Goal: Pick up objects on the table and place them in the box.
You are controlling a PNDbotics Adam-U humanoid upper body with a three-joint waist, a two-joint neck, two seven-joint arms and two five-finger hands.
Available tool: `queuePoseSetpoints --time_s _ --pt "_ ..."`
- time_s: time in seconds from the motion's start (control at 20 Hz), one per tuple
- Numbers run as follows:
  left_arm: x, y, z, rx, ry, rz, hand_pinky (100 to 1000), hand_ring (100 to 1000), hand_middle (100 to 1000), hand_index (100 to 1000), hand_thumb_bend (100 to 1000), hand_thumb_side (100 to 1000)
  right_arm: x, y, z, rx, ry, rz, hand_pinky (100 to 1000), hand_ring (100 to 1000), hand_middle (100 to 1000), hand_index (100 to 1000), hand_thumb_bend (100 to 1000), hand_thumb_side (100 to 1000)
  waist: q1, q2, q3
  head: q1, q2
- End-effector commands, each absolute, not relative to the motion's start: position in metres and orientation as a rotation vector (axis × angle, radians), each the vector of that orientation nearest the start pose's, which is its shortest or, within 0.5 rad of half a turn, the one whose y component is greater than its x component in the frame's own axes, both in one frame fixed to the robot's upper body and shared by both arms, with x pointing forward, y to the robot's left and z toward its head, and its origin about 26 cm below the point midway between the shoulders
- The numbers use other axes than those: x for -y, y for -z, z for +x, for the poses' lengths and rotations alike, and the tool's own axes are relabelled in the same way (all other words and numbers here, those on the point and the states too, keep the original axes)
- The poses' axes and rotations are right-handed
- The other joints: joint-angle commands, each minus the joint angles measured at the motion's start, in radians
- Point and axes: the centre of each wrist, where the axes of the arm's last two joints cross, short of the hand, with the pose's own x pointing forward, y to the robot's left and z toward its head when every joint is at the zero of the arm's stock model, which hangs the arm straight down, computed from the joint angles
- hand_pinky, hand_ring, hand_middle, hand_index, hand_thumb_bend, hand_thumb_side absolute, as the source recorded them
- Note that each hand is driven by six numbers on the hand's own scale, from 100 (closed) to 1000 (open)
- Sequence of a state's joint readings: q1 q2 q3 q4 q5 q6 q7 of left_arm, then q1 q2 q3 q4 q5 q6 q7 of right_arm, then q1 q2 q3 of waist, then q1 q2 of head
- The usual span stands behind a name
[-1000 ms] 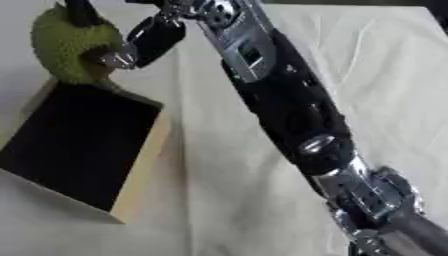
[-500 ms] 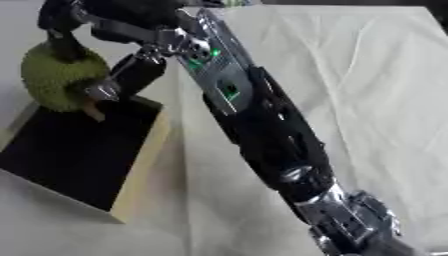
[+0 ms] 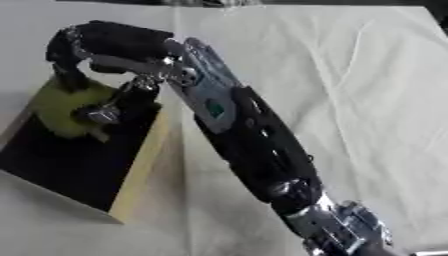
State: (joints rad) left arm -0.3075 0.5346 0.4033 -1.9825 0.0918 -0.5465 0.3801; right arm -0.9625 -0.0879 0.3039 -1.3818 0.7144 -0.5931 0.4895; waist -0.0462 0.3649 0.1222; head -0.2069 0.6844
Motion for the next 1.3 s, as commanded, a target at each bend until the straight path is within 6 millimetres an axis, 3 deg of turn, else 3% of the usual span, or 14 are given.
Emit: queuePoseSetpoints --time_s 0.05,0.35,0.45,0.6,0.7,1.1,1.3 --pt "-0.382 -0.275 0.269 -3.132 0.131 -0.702 676 658 574 720 369 205 0.063 -0.253 0.403 -2.382 2.045 0.316 760 820 394 473 185 100 0.005 -0.017 0.001 -0.005 -0.006" --pt "-0.383 -0.274 0.269 -3.139 0.131 -0.701 675 658 573 719 363 209 0.060 -0.240 0.407 -2.301 2.101 0.327 767 854 459 531 206 100 0.005 -0.016 0.000 -0.009 -0.004" --pt "-0.383 -0.274 0.269 -3.141 0.131 -0.701 675 658 573 719 360 211 0.061 -0.237 0.408 -2.278 2.122 0.339 785 904 533 623 236 100 0.006 -0.016 0.000 -0.010 -0.004" --pt "-0.383 -0.273 0.269 -3.145 0.129 -0.701 675 658 573 719 358 213 0.062 -0.236 0.409 -2.259 2.134 0.355 798 934 571 676 252 100 0.006 -0.016 -0.001 -0.010 -0.003" --pt "-0.382 -0.273 0.269 -3.148 0.126 -0.700 675 659 573 718 355 216 0.063 -0.238 0.409 -2.251 2.132 0.368 831 999 657 777 293 100 0.006 -0.016 -0.001 -0.010 -0.002" --pt "-0.382 -0.272 0.269 -3.155 0.121 -0.699 675 659 574 718 351 215 0.070 -0.259 0.401 -2.299 2.030 0.402 843 996 686 804 301 100 0.010 -0.020 -0.003 -0.013 -0.007" --pt "-0.382 -0.272 0.269 -3.155 0.125 -0.694 675 659 574 718 352 213 0.077 -0.284 0.391 -2.378 1.898 0.401 837 963 683 803 312 100 0.013 -0.024 -0.004 -0.017 -0.009"
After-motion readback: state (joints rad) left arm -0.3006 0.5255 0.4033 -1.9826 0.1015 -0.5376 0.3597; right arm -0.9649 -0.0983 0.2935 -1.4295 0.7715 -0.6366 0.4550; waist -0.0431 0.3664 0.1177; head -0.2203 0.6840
